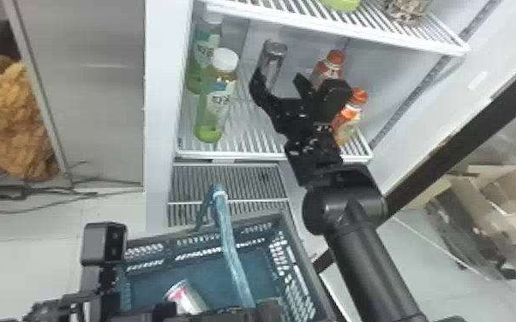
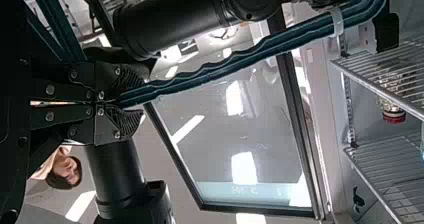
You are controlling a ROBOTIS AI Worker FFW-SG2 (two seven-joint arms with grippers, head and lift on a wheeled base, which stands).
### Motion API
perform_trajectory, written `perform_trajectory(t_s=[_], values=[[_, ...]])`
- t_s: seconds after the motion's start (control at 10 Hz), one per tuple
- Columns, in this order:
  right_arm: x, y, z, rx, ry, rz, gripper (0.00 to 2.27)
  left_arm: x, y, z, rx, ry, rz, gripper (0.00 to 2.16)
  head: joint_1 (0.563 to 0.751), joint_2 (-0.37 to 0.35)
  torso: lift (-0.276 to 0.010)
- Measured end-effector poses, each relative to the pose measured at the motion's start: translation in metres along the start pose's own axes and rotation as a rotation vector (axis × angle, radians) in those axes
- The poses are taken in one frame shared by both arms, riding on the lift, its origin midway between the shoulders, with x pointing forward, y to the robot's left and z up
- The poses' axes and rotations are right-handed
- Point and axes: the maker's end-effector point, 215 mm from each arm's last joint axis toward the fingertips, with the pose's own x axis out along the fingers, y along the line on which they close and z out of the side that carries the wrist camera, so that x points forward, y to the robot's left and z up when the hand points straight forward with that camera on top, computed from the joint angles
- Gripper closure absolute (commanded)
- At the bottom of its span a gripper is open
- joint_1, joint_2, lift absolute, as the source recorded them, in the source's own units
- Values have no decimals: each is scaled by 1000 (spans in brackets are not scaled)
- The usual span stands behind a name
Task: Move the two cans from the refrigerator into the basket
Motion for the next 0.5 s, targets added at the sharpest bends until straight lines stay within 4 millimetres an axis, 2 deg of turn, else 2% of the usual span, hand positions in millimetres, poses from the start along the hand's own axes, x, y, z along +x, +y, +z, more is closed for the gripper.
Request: perform_trajectory(t_s=[0.5], values=[[21,-8,-1,-17,12,-16,130,1,1,0,-2,3,-1,1162,695,-350,-276]])
